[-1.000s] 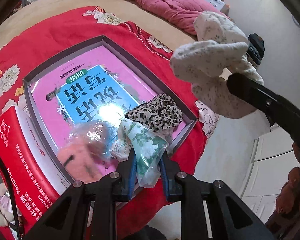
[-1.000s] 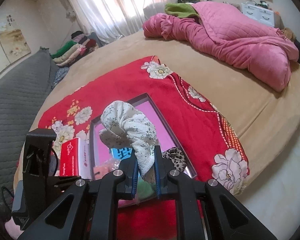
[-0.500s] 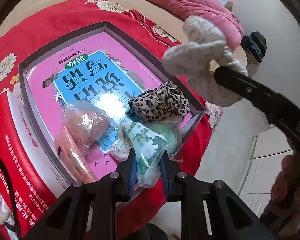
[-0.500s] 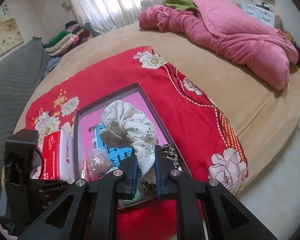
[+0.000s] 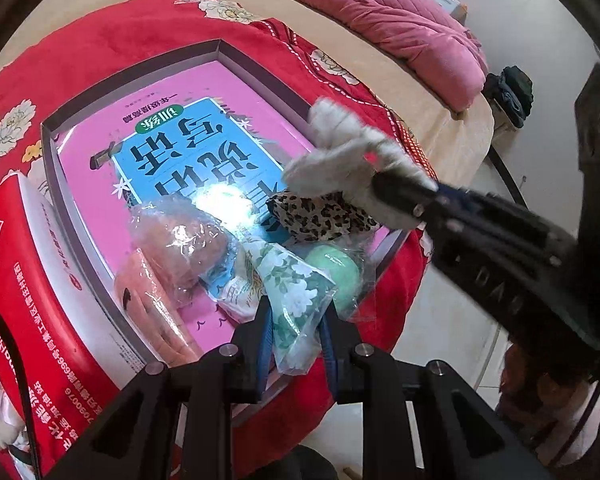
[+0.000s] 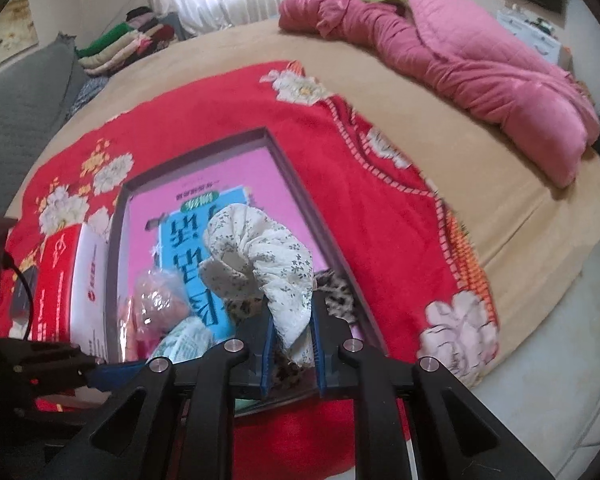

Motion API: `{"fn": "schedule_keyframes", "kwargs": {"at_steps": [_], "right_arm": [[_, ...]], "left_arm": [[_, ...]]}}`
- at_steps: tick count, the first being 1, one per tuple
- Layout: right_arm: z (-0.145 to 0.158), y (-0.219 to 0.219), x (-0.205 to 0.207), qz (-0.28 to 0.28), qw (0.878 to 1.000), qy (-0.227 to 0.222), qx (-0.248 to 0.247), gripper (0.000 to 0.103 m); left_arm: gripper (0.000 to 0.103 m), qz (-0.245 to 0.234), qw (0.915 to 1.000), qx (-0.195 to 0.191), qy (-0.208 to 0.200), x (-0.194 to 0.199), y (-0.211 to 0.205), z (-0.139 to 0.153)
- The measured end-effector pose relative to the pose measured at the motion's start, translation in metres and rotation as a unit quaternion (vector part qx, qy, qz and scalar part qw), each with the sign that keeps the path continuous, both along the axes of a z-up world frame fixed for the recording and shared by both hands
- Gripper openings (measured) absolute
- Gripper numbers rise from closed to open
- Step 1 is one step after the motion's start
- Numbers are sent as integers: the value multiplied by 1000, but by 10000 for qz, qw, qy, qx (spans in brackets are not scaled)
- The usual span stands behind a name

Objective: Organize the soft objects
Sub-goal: 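Lower the white cloth into the tray and open the right tool, then lower the tissue pack into the tray and open the left tool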

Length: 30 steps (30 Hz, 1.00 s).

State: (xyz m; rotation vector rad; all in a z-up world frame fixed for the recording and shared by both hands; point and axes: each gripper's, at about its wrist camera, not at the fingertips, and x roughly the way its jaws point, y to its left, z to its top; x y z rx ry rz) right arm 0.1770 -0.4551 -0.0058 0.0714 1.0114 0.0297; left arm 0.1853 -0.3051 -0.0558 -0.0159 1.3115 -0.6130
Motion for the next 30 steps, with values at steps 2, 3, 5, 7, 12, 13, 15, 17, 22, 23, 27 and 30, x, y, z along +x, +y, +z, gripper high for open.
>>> {"fn": "schedule_keyframes", "kwargs": {"at_steps": [2,3,5,7,12,13,15,17,22,23,27,30], "right_arm": [[-5,0,0,11,9999,54,133,18],[-7,0,0,1,9998,77,197,19],[-9,-1,0,-21,9994,123,311,20],[-11,-1,-1,-8,9991,139,399,26],[-11,1,-3,95,9985,151,521,29],[-11,0,-4,115,9980,153,606,30],[-11,-1,-3,117,9974,187,689,31],[-10,-3,-4,108,9968,213,761,31],[-4,-10,-8,23,9948,176,1005,49],[-2,-12,-9,15,9942,156,1061,49],[0,-19,-12,-66,9931,157,1164,52],[1,-21,-15,-104,9939,161,1084,53]], "left_arm": [[23,19,10000,-3,7,1,2,-1],[23,21,10000,-5,10,1,1,-1],[23,28,10000,-12,15,2,2,-2],[23,25,10000,-4,11,1,2,-2],[23,-10,10000,48,-6,1,-1,-3],[23,-22,10000,55,-3,1,-2,-4],[23,-30,10000,58,29,0,-4,-5],[23,-56,9999,89,12,0,-5,-5],[24,-32,10000,68,63,1,-5,-6],[24,-35,10000,65,64,2,-5,-7],[25,-45,9999,79,89,2,-5,-9],[26,-47,9999,114,84,1,-7,-10]]}}
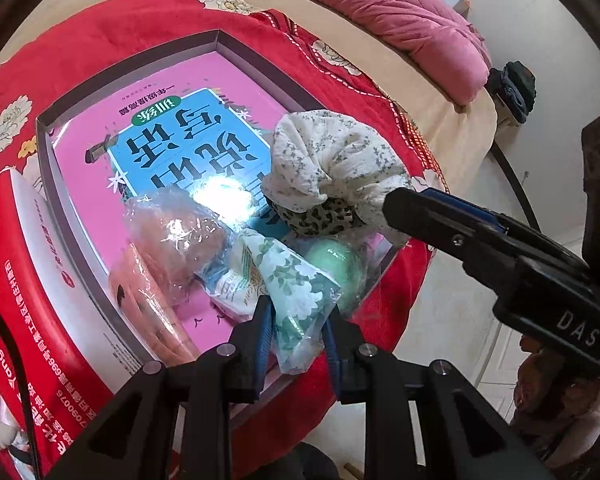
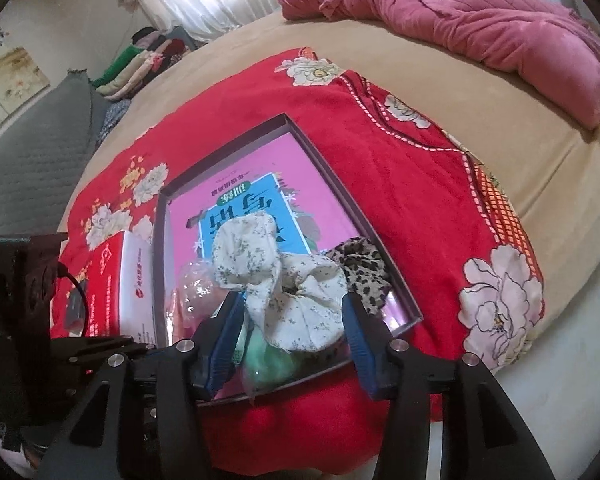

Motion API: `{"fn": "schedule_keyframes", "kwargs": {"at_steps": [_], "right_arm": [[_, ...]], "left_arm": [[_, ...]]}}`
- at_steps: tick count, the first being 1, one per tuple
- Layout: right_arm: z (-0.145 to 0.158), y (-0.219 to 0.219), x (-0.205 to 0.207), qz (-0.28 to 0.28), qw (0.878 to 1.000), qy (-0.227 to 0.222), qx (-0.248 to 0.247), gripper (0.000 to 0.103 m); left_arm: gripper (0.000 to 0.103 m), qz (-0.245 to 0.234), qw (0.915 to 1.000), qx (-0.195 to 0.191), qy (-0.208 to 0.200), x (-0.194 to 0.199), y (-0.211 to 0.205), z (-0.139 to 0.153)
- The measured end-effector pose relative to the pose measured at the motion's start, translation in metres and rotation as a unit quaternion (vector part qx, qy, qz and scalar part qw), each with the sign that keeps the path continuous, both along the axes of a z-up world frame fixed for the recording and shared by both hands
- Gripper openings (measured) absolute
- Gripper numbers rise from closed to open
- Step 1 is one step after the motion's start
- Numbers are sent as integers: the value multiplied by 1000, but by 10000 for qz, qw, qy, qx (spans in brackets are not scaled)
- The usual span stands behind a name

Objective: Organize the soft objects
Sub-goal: 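Lower the tissue pack into the tray and open the left tool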

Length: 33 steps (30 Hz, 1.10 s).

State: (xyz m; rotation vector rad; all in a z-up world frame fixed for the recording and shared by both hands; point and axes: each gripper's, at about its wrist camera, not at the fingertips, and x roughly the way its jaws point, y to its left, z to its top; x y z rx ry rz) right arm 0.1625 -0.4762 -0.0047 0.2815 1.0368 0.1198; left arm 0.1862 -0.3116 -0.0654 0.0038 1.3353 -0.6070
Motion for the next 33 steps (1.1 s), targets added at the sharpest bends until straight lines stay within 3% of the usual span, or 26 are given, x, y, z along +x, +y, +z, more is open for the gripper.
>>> {"fn": "schedule_keyframes", "kwargs": {"at_steps": [8,15,33], "right_arm": [[6,-5,-9,-91,9999,-35,-68,56],[13,-13,-16,-253,9996,-78,-87,56],[27,-15,-22,-300,9992,-206,-154,57]], "left_arm": [[30,16,9999,27,110,0,-1,-2],[40,13,9994,334,-57,4,-1,-5],[51,-121,9987,481,-139,0,-3,-5]]}}
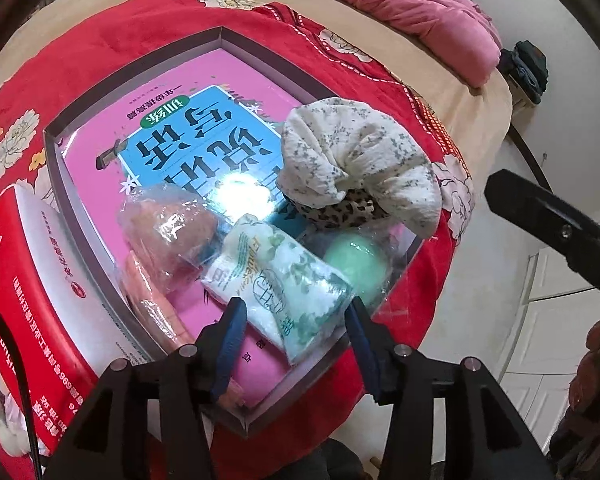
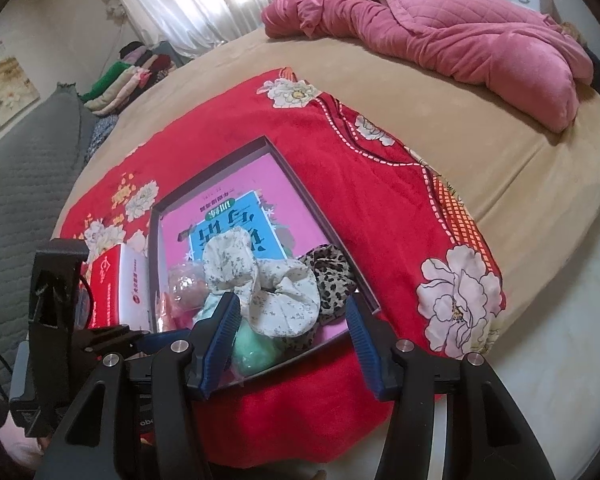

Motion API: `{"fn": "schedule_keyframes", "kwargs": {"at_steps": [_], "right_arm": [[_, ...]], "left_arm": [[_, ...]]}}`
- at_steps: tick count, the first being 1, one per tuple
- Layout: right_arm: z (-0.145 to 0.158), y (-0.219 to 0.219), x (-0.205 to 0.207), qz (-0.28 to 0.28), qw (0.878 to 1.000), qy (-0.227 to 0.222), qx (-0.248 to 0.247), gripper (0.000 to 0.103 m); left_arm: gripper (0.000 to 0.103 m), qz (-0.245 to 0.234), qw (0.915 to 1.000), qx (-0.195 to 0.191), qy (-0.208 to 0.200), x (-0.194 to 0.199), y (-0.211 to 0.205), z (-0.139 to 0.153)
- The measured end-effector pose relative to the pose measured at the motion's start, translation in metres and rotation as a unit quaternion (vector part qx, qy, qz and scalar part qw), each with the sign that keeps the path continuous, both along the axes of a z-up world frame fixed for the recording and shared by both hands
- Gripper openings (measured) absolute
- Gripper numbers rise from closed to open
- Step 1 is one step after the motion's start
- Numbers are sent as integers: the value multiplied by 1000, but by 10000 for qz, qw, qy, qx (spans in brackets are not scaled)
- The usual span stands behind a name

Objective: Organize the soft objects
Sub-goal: 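Lower the tissue pack into the tray and open the left tool, then withdraw both tools from the tray back toward the pile of items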

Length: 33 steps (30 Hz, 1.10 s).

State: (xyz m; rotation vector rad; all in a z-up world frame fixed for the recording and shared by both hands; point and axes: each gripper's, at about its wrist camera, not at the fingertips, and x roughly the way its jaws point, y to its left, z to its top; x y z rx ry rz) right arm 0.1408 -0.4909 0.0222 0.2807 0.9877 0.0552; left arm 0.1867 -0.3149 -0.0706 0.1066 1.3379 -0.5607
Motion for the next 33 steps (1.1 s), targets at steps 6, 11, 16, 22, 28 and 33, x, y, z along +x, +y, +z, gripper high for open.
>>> {"fn": "schedule_keyframes", "kwargs": {"at_steps": [6,11,16,22,28,33], "right_arm": [[4,-1,-2,-45,10000,-28,-9,57],[8,-1,-5,-66,10000,-56,6,57],[14,1,-9,-70,9999,-113,4,58],[20,2,-14,-96,9998,-159,-11,66],[27,1,-21,-184,9996,-225,3,70],[37,3,-26,-230,9990,-360,136,72]], "left_arm": [[56,-5,10000,-40,-22,-2,0,4],[61,-6,10000,-57,-51,-4,1,9],[62,27,9999,-94,-32,-5,3,13],[63,58,9997,-223,-53,-11,6,24],[79,82,9990,-400,-180,-21,12,44],[79,168,9979,-553,-280,-30,22,61]]}}
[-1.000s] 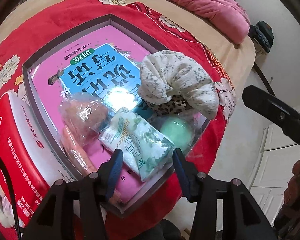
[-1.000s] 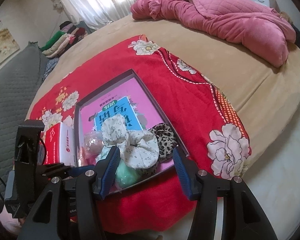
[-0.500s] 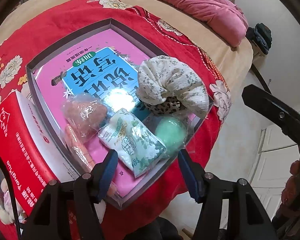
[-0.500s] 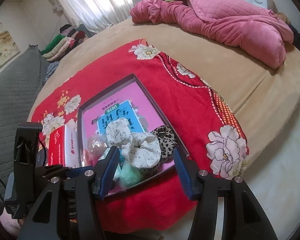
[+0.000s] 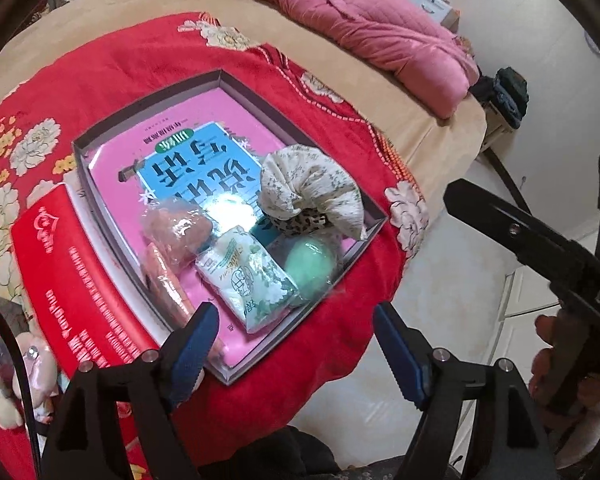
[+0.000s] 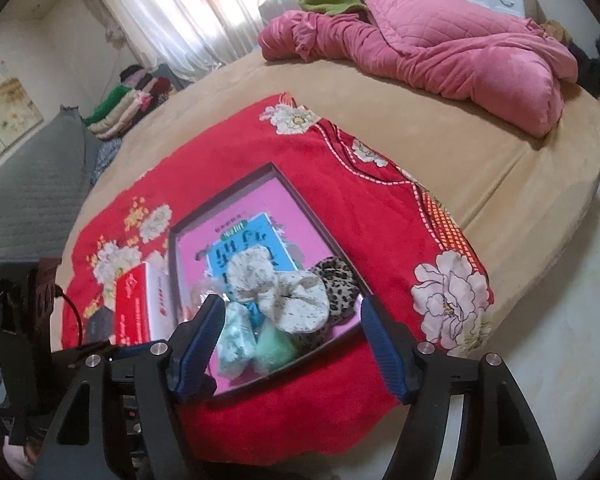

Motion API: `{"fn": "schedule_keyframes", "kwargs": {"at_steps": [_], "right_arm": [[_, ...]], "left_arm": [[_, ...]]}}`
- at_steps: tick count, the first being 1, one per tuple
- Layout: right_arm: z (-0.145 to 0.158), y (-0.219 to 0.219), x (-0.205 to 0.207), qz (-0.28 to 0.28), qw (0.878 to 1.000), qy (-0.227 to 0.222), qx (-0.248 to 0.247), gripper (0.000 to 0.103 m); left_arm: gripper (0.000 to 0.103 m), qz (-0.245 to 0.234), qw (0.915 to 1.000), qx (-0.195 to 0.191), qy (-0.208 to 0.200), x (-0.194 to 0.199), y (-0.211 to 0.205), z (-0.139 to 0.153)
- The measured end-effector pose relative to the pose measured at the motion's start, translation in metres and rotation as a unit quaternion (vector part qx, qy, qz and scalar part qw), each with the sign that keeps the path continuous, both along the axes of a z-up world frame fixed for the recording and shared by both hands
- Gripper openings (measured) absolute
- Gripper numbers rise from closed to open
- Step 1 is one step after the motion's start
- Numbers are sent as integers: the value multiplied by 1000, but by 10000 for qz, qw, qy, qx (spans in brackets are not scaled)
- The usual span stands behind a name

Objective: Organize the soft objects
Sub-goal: 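Withdraw both tools from the tray back toward the pile of items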

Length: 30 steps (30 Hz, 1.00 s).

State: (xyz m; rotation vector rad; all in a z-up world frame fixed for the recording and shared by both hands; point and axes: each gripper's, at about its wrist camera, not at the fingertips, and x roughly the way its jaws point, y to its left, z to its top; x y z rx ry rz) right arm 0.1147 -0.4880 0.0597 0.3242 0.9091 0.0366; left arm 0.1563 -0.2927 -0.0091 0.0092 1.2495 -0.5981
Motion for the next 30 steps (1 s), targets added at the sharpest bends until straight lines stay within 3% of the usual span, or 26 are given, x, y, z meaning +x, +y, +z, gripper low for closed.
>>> {"fn": "schedule_keyframes", "kwargs": {"at_steps": [19,30], "right_arm": [[40,46,-11,84,9987,-387,-320,74],[57,86,-19,345,9958,-550,-640,74]], "left_arm": [[80,589,9970,-74,-490,-27,66,49],[81,1001,9911,134,-871,-45,109,71]]}}
